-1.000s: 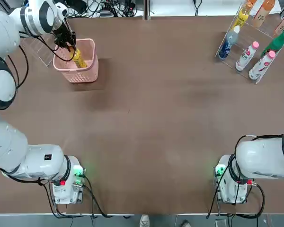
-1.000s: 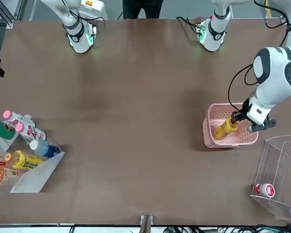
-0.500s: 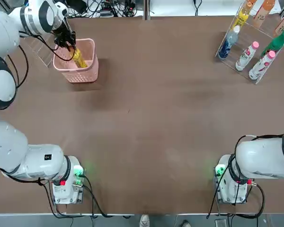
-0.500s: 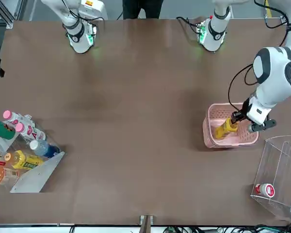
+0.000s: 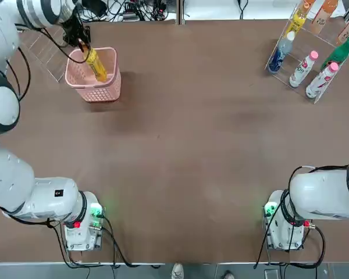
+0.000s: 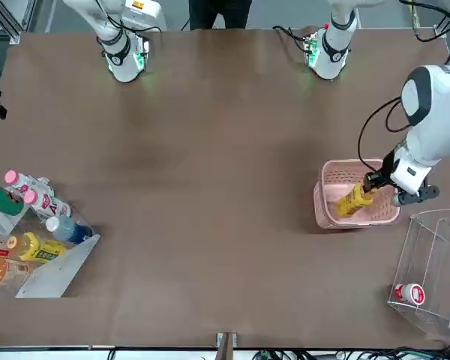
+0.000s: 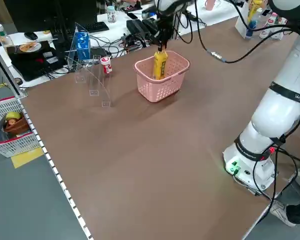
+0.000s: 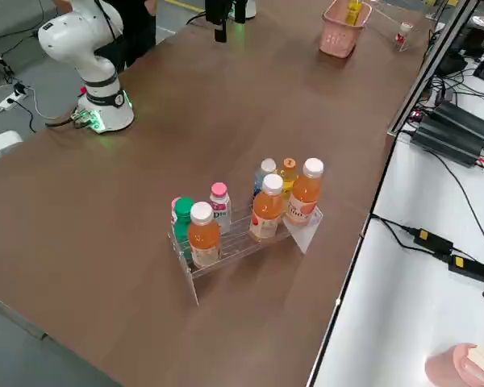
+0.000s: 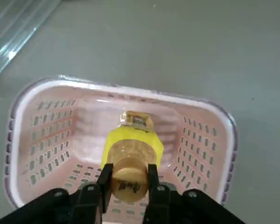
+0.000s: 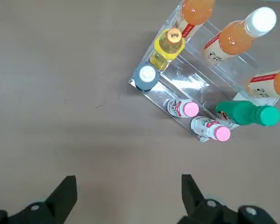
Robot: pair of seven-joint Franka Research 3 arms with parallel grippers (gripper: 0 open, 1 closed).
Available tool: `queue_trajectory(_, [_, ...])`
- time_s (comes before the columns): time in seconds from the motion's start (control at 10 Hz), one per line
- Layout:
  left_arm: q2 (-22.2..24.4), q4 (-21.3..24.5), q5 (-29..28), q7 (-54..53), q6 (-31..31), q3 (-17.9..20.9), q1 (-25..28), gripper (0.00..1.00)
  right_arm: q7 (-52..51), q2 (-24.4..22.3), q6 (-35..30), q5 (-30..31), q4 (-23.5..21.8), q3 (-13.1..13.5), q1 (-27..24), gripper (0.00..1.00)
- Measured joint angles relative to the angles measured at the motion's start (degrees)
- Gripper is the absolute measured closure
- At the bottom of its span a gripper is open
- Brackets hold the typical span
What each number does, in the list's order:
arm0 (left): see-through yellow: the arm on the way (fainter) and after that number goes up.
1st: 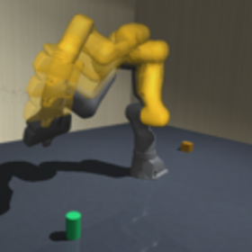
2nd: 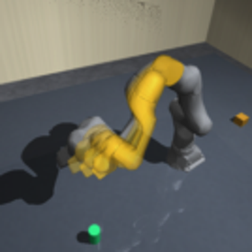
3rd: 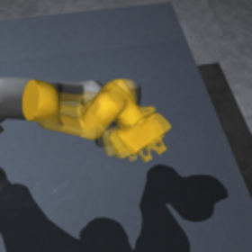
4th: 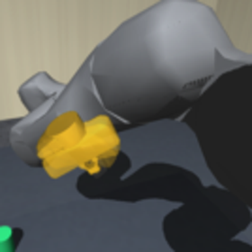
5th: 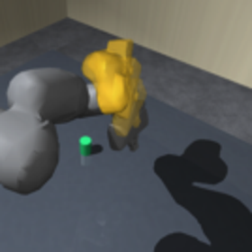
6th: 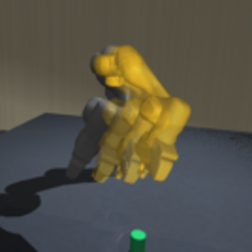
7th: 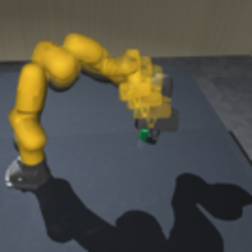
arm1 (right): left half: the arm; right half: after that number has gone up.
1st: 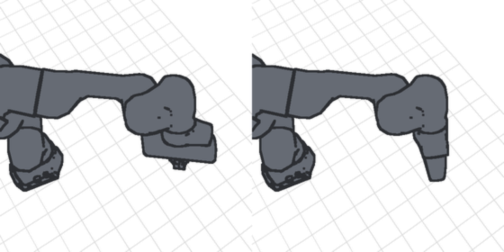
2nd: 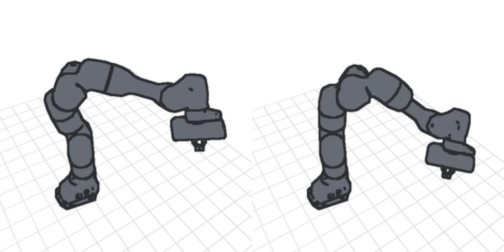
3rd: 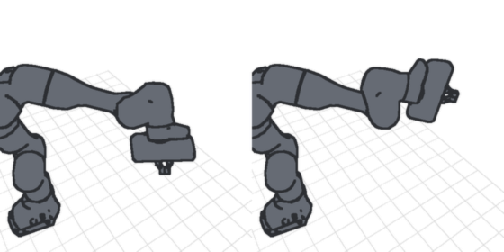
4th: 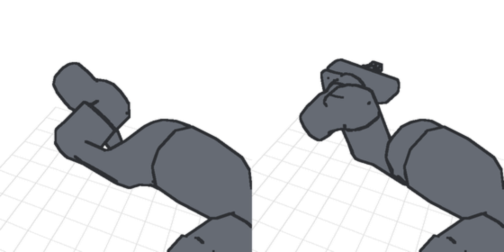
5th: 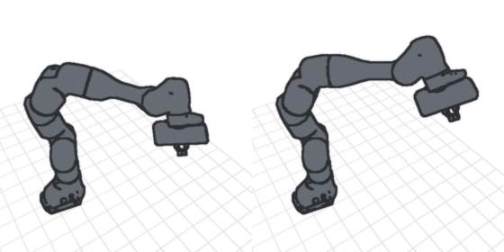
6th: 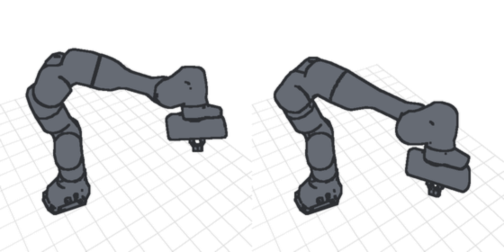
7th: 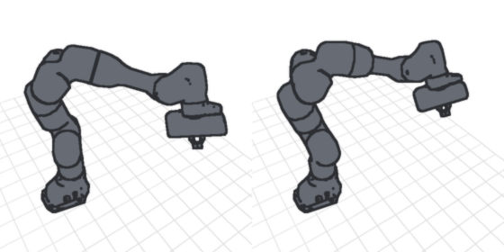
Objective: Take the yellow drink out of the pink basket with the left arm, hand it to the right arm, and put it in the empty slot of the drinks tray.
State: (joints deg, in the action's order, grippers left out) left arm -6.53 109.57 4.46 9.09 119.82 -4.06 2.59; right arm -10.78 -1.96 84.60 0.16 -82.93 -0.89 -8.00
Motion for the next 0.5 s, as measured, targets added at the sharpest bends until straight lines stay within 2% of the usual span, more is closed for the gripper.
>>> queue_trajectory(0.5, [0.5,-14.2,0.0,0.0,-14.0,-0.4,-0.1,0.66,0.0,0.0,0.1,0.0,0.1,-0.1,0.0,0.01])
